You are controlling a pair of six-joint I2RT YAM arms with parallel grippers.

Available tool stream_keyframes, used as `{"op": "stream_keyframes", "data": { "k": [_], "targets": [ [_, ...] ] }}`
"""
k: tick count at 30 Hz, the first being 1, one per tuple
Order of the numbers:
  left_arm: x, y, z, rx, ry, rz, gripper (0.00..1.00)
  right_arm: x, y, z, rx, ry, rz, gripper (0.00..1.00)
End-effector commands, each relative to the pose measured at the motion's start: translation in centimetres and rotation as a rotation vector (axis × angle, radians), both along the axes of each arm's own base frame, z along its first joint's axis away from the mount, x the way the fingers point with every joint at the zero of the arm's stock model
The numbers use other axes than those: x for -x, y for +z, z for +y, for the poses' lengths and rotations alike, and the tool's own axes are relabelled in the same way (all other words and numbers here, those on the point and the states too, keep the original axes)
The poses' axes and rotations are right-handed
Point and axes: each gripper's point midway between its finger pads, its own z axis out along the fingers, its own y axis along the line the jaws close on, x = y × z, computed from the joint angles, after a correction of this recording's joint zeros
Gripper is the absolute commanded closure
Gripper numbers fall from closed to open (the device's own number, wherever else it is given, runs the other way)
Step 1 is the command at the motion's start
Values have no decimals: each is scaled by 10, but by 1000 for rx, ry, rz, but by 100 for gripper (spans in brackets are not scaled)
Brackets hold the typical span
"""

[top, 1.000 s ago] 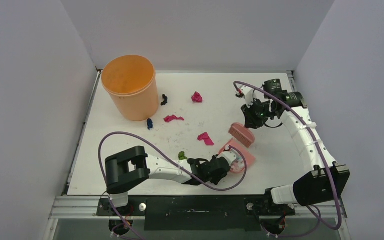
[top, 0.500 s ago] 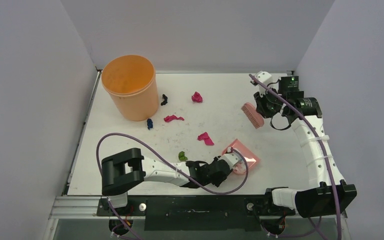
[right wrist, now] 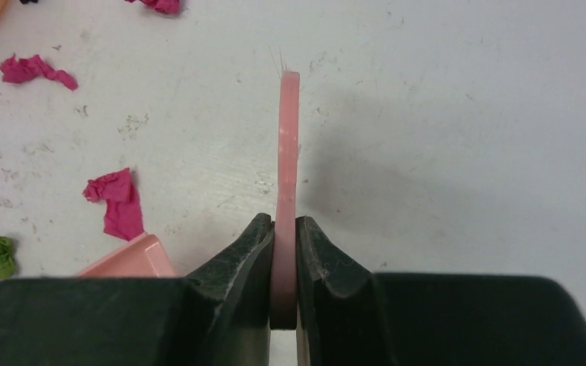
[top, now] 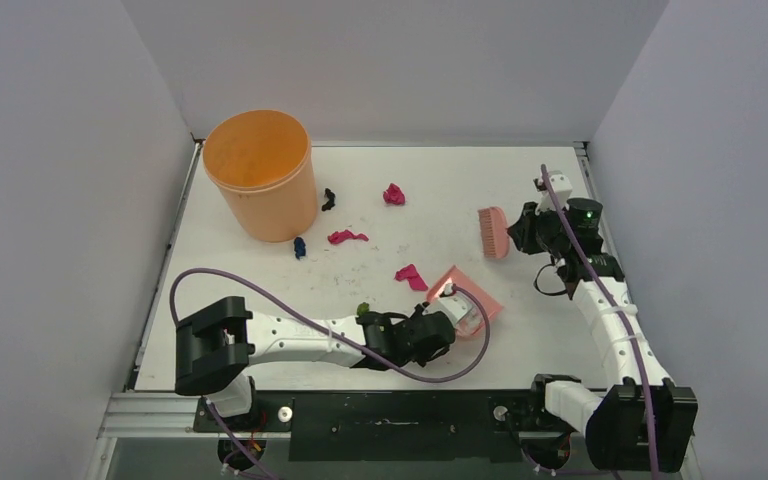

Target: Sweep away the paper scraps from the table

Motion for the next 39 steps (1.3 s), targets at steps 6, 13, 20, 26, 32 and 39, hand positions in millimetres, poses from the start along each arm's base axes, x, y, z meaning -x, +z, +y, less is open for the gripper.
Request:
{"op": "stream_keyframes", "data": {
  "k": [6,13,20,26,32,39],
  "targets": [
    [-37,73,30,44,148,-38,100,2,39,10,-186,58,-284,95],
    [-94,124,58,125,279,-77,100,2,26,11,-210,85,-259,95],
    [-153,163,93,183,421,-78,100,-6,18,10,-209,92,-223,95],
    [-193,198,134,265,547,-80,100,-1,30,5,-198,73,-269,95],
    [-225,234,168,375,618,-85,100,1,32,4,-196,73,-276,95],
    [-256,267,206,605,707,-38,100,0,29,3,-197,75,-264,95]
  ]
}}
